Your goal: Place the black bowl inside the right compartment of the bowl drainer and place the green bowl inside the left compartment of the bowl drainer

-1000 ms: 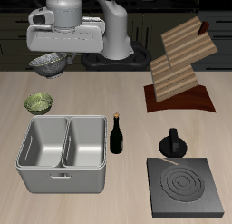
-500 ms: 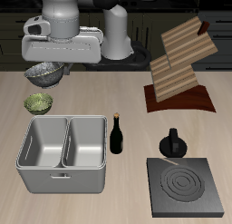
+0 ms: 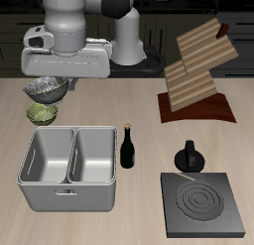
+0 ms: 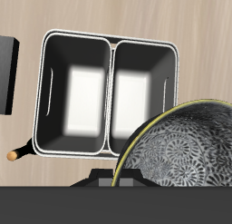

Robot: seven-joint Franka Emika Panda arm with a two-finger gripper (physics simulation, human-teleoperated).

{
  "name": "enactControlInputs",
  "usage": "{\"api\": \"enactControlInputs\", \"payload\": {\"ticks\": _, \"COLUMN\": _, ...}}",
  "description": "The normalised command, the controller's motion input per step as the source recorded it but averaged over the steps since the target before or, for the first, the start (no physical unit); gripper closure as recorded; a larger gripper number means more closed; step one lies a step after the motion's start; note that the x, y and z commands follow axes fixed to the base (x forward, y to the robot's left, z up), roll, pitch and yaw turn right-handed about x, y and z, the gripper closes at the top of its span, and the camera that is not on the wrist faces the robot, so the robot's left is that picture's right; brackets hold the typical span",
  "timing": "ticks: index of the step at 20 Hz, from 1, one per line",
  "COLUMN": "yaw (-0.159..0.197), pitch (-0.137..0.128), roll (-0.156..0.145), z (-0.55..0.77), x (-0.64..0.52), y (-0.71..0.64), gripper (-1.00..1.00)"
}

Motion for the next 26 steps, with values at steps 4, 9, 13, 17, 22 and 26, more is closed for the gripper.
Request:
{"api": "enactControlInputs", "payload": {"ticks": 4, "yaw": -0.019, "pitch": 0.018, "roll": -0.039, "z": -0.13, "x": 0.13, "y": -0.27, "gripper": 1.0}}
{"api": "enactControlInputs", "payload": {"ticks": 9, "yaw": 0.003, "pitch": 0.012, "roll": -0.003, "z": -0.18, "x": 0.02, "y": -0.07, "gripper": 1.0}}
{"api": "enactControlInputs", "payload": {"ticks": 13, "yaw": 0.002, "pitch": 0.017, "roll": 0.012, "z": -0.26, "x": 0.06, "y": 0.05, "gripper": 1.0}}
{"api": "enactControlInputs", "payload": {"ticks": 17, "yaw": 0.004, "pitch": 0.025, "roll": 0.021, "z": -0.27, "x": 0.05, "y": 0.12, "gripper": 1.0}}
{"api": "enactControlInputs", "payload": {"ticks": 22, "yaw": -0.001, "pitch": 0.038, "roll": 0.017, "z": -0.38, "x": 0.06, "y": 0.07, "gripper": 1.0}}
{"api": "enactControlInputs", "payload": {"ticks": 26, "yaw": -0.014, "pitch": 0.027, "roll": 0.011, "z": -0.29, "x": 0.02, "y": 0.08, "gripper": 1.0}}
